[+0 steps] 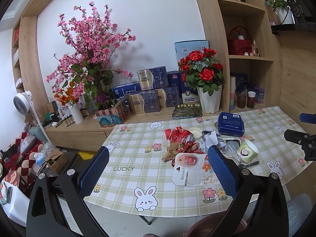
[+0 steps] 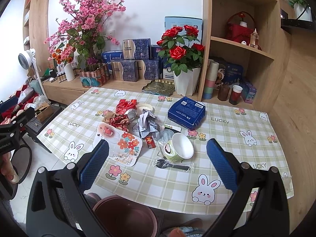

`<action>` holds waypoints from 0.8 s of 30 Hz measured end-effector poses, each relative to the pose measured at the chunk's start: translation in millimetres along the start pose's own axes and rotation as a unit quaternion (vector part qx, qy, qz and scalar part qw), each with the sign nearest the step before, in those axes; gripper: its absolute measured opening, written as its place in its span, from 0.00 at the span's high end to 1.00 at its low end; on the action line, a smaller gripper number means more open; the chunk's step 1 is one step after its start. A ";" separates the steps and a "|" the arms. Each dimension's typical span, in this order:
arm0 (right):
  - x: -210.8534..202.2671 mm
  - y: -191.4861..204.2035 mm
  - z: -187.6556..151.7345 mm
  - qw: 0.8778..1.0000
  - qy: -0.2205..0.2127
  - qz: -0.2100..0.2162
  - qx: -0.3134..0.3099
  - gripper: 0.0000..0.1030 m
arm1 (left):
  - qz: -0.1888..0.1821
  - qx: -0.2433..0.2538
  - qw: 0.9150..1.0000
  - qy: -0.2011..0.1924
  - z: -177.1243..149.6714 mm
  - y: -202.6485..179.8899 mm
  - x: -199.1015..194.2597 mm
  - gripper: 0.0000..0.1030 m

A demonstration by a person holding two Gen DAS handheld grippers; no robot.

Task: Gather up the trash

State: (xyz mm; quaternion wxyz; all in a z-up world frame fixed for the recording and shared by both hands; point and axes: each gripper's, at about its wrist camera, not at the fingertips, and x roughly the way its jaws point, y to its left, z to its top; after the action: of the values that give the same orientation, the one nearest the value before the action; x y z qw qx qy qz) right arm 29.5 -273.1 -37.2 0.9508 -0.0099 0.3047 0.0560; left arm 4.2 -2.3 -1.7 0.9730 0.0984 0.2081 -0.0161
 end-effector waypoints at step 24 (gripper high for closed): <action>1.7 4.7 -3.2 1.000 0.003 0.001 -0.002 0.05 | 0.001 -0.005 1.000 -0.001 2.1 5.9 -1.0 0.05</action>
State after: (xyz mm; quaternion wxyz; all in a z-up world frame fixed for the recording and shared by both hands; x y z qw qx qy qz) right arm 28.5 -268.5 -40.7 0.9497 -0.0114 0.3078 0.0571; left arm 4.6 3.0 1.7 0.9736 0.0942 0.2072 -0.0142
